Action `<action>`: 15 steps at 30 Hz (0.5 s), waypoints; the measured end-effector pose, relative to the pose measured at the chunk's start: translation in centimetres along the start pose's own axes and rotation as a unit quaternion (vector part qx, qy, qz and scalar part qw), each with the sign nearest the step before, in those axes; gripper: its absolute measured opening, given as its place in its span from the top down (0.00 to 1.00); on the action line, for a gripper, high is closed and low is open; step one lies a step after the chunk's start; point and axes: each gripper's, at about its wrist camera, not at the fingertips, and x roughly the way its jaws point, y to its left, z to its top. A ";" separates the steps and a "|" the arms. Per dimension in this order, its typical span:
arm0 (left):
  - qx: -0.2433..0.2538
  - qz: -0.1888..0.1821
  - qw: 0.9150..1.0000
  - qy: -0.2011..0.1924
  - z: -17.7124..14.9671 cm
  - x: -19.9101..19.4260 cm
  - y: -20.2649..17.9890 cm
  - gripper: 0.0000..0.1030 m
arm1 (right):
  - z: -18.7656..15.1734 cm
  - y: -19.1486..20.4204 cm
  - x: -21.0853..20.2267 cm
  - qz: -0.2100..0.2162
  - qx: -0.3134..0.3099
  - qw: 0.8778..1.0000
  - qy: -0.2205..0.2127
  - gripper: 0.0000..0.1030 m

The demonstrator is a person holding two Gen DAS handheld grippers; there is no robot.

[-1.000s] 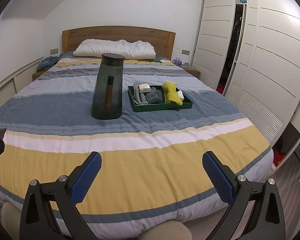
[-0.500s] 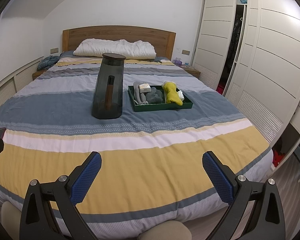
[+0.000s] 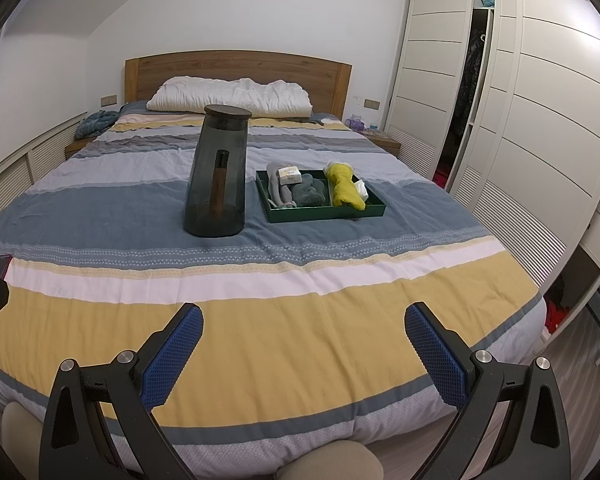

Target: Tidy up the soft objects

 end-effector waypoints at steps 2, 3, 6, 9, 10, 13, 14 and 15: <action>0.000 0.000 1.000 0.000 0.0 0.0 0.0 0.01 | 0.0 -0.1 0.0 0.000 0.000 1.000 0.001 0.00; 0.001 0.000 1.000 0.000 0.0 0.0 0.0 0.01 | 0.0 0.0 0.0 0.000 0.000 1.000 0.000 0.00; 0.003 0.000 1.000 0.000 -0.1 0.0 -0.2 0.01 | 0.0 0.0 0.0 0.000 0.000 1.000 0.000 0.00; 0.005 0.000 1.000 -0.001 -0.2 0.0 -0.3 0.01 | 0.0 0.0 0.0 0.000 0.000 1.000 0.000 0.00; 0.005 0.000 1.000 -0.001 -0.2 0.0 -0.4 0.01 | 0.0 0.0 0.0 -0.001 -0.001 1.000 0.001 0.00; 0.004 -0.001 1.000 0.000 -0.1 -0.1 -0.4 0.01 | -0.1 -0.1 0.0 -0.001 -0.001 1.000 0.001 0.00; 0.004 -0.001 1.000 0.000 -0.1 -0.1 -0.4 0.01 | 0.0 -0.1 0.0 -0.001 -0.001 1.000 0.001 0.00; 0.005 -0.001 1.000 0.000 -0.1 -0.1 -0.4 0.01 | 0.0 -0.1 0.0 -0.001 -0.001 1.000 0.001 0.00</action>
